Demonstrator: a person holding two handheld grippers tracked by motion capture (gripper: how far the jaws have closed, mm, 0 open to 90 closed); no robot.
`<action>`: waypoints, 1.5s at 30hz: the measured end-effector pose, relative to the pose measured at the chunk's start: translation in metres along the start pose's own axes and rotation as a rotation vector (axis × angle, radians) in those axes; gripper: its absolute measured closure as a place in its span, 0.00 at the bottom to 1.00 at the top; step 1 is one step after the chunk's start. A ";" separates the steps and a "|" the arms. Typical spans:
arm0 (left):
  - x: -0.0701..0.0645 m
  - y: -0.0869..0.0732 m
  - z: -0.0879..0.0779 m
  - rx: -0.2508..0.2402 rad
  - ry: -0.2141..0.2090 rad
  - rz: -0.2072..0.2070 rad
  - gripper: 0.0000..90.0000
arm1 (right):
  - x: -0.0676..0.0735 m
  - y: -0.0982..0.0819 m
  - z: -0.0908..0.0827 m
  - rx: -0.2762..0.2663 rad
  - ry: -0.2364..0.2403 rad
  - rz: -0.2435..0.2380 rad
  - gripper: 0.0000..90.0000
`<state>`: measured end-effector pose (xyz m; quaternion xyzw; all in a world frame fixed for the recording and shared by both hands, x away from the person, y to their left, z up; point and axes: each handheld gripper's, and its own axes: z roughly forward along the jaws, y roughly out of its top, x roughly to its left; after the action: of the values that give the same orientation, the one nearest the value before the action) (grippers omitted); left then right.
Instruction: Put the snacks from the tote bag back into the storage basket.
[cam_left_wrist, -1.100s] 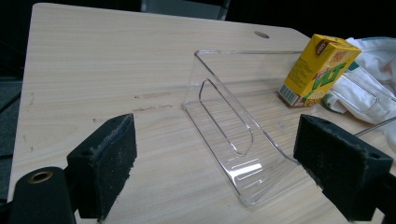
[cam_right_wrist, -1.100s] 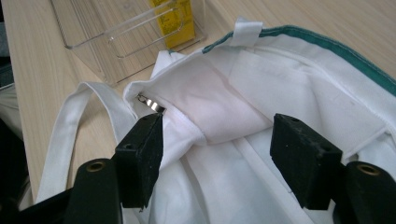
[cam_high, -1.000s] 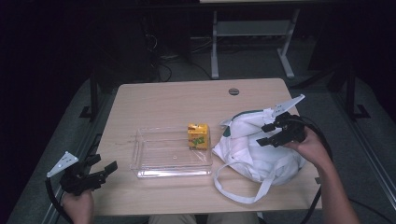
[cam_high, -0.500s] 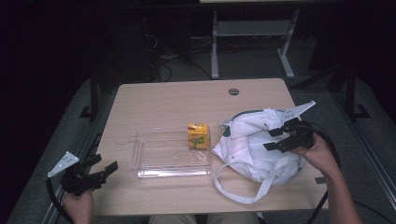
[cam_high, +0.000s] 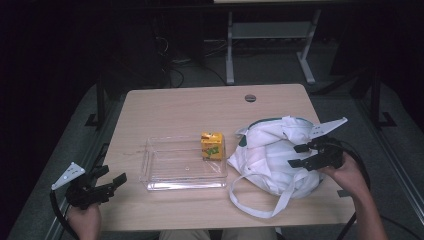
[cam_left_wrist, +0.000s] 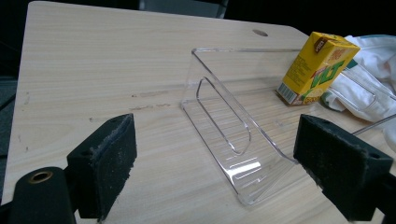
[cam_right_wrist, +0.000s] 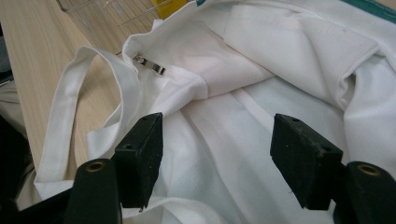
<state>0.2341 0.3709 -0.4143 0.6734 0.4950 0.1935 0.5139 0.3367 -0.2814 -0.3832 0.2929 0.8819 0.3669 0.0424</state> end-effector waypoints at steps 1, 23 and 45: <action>0.000 0.000 0.000 0.000 -0.001 0.001 0.14 | 0.001 -0.002 0.000 0.000 -0.003 0.008 0.38; 0.000 -0.001 0.000 0.010 0.000 0.008 0.14 | 0.013 -0.044 -0.009 -0.046 -0.029 0.037 0.38; -0.001 0.000 0.002 0.010 -0.012 0.014 0.14 | 0.047 -0.075 -0.024 -0.203 -0.118 0.054 0.35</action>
<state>0.2351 0.3692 -0.4150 0.6804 0.4883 0.1906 0.5121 0.2549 -0.3129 -0.4093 0.3319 0.8280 0.4375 0.1138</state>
